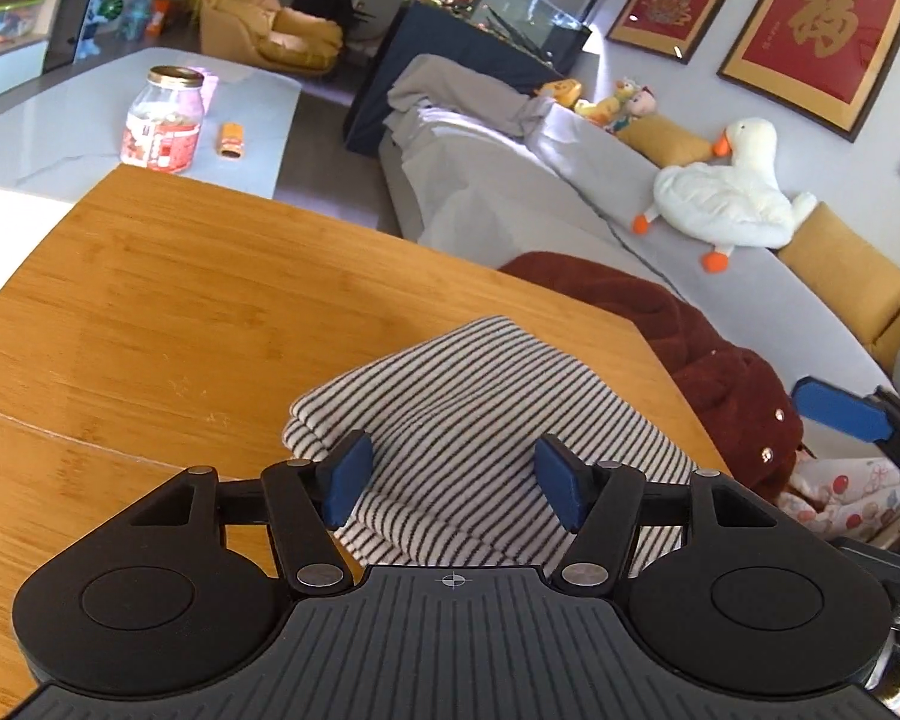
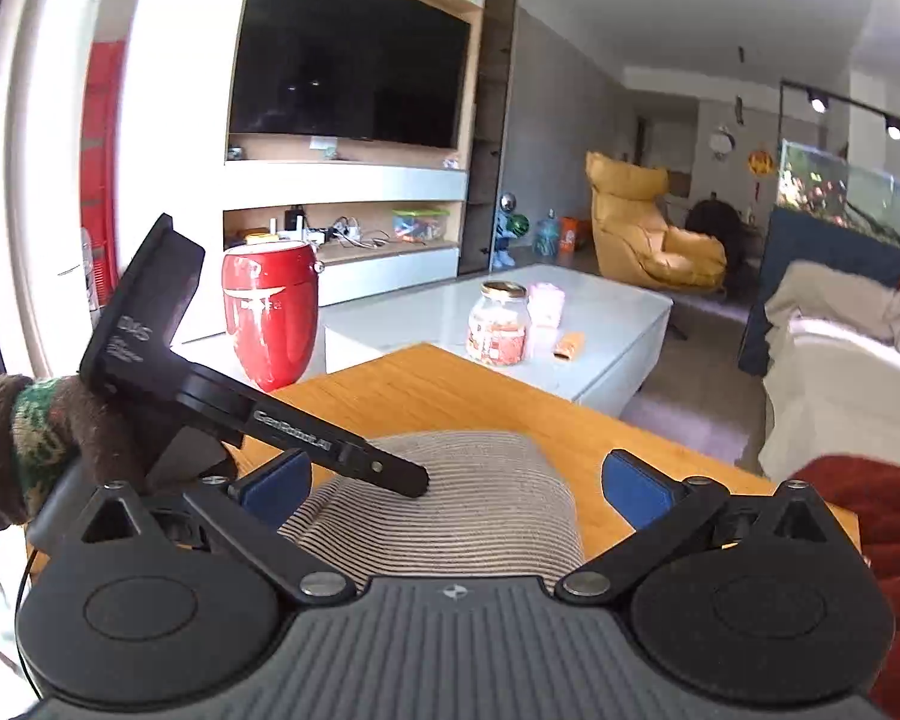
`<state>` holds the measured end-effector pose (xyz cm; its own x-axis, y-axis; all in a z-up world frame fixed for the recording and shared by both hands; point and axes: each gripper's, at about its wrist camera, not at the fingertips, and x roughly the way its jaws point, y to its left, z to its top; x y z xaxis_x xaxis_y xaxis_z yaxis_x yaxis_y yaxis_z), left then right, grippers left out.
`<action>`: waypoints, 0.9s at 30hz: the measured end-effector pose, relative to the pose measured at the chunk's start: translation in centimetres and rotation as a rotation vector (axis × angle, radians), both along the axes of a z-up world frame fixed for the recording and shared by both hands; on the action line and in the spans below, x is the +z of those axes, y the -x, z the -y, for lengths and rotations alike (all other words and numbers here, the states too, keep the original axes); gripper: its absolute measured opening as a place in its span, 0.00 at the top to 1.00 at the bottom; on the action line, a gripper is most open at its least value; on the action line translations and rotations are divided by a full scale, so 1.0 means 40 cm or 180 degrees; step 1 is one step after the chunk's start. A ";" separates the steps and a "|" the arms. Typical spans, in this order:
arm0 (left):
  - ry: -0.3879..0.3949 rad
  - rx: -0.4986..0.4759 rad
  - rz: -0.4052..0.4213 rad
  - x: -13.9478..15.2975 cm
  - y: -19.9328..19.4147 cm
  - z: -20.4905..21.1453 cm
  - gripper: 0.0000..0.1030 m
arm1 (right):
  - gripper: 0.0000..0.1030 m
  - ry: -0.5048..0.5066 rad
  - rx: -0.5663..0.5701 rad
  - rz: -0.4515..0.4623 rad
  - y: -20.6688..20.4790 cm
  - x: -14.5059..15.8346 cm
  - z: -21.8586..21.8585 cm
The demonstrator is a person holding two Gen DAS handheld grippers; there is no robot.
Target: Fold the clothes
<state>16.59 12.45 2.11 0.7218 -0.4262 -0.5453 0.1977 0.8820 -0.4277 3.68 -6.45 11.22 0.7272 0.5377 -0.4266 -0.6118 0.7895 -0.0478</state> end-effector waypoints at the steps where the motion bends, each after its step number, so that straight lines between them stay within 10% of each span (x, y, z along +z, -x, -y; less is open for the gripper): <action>1: -0.0023 -0.0005 0.0009 -0.001 0.002 0.001 0.34 | 0.00 0.0038 -0.0033 -0.0087 -0.011 -0.031 0.001; 5: -0.0092 -0.0022 0.0032 0.000 0.011 0.003 0.33 | 0.00 0.0178 -0.0155 -0.0408 -0.051 -0.142 0.003; 20: -0.0133 -0.0092 0.0131 -0.008 0.020 0.014 0.25 | 0.00 -0.0037 -0.0066 -0.0723 -0.098 -0.021 0.054; 27: -0.0124 -0.0080 0.0171 -0.014 0.025 0.017 0.24 | 0.00 -0.0122 -0.0840 -0.1083 -0.202 -0.066 0.105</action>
<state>15.58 11.79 1.56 0.7398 -0.4237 -0.5226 0.2416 0.8923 -0.3814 11.76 -10.67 8.57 0.6632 0.3723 -0.6493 -0.3646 0.9183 0.1542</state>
